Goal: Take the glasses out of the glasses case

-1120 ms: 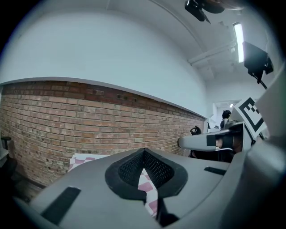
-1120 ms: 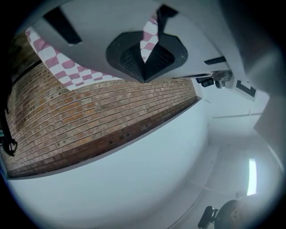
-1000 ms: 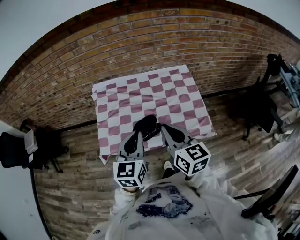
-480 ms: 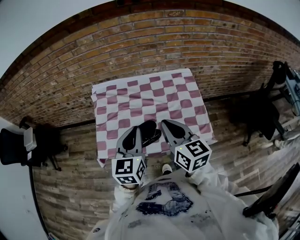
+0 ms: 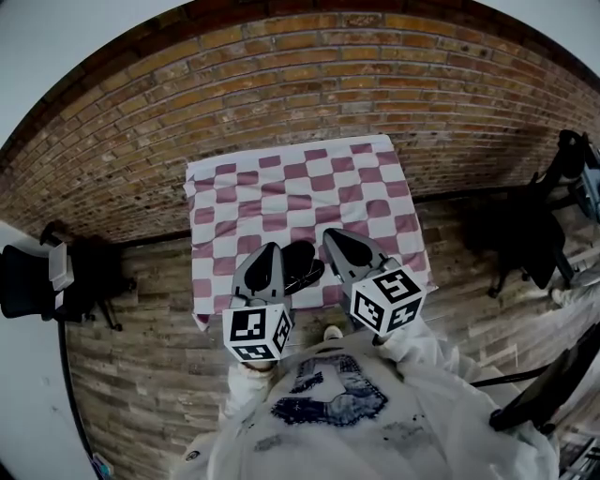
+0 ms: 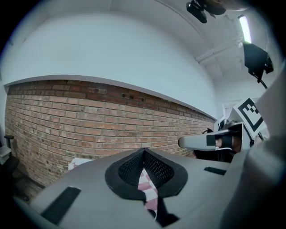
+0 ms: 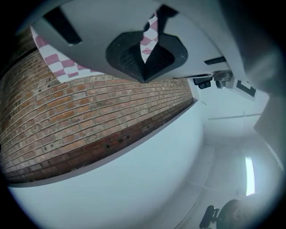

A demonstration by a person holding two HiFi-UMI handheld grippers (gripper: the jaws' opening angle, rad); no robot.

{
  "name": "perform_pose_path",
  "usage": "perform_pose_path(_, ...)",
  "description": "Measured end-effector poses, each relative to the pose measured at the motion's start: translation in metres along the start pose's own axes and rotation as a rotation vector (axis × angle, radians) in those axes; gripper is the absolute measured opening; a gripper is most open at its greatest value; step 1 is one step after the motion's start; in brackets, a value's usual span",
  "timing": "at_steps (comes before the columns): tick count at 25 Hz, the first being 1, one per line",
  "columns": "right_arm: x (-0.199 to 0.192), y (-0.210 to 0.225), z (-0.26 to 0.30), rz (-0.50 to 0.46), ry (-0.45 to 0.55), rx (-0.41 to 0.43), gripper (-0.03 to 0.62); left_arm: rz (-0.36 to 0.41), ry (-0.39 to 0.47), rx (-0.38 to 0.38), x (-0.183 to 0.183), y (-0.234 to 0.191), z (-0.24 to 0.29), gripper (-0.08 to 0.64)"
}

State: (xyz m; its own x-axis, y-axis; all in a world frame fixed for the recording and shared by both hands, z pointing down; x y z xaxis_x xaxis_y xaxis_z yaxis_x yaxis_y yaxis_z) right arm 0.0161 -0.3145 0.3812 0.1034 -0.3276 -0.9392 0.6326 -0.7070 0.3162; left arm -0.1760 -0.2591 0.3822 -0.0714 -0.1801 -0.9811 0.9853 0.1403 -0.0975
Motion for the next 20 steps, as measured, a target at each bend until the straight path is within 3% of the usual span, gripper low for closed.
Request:
perform_pose_path(12, -0.003, 0.018, 0.010, 0.024, -0.010, 0.013, 0.014, 0.023, -0.046, 0.015, -0.006, -0.001, 0.016, 0.009)
perform_pose_path(20, -0.006, 0.028, 0.012, 0.050, -0.007, 0.008, 0.014, 0.052, -0.084, -0.039, -0.015, -0.001, 0.027, 0.012)
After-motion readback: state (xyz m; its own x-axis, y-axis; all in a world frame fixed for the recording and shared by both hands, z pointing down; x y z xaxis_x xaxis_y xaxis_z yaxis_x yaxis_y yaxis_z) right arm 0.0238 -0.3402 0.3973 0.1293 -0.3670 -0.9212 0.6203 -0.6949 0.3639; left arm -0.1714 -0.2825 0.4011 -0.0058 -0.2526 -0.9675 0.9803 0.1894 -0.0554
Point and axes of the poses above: the fingertips, and each gripper's own axes: z forward along the fingers, y to its right, x out of its top, the point moved 10 cm from there along -z, backward along the fingers, and after that the axes turned 3 degrees about x, right-handed, at the moved point
